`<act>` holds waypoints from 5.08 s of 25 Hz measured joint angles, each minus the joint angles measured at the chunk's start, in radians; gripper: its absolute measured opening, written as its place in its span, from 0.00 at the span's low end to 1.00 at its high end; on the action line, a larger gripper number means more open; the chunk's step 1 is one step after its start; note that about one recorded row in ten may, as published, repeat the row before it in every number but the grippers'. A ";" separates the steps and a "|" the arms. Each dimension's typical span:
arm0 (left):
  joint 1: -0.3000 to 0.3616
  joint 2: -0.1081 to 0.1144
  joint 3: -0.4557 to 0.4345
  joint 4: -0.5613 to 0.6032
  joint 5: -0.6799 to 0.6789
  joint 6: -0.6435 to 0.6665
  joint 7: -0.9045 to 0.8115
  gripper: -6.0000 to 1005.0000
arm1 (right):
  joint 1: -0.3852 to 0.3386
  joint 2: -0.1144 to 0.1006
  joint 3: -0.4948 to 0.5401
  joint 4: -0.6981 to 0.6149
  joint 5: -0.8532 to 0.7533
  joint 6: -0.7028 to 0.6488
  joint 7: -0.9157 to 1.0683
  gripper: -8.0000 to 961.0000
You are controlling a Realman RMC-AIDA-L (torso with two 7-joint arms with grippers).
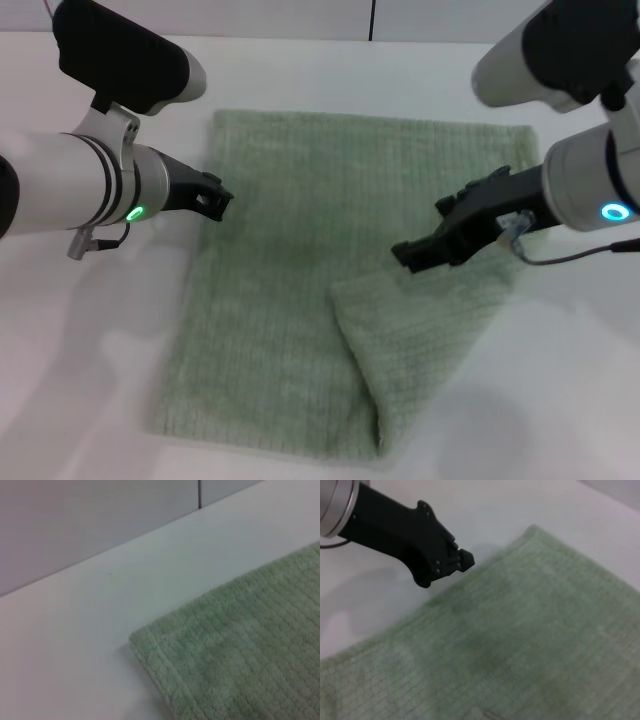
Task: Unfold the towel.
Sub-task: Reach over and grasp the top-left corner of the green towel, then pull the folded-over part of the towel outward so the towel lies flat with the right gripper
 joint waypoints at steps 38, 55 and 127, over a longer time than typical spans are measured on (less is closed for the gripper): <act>-0.054 0.000 0.030 0.071 -0.002 -0.068 0.000 0.00 | 0.155 0.002 -0.169 0.304 0.059 0.201 -0.034 0.79; -0.057 0.000 0.045 0.063 -0.002 -0.085 0.000 0.00 | 0.218 0.005 -0.186 0.414 0.078 0.213 -0.034 0.78; -0.100 0.000 0.042 0.095 0.000 -0.097 0.017 0.00 | 0.262 0.001 -0.019 0.024 -0.062 -0.529 0.090 0.01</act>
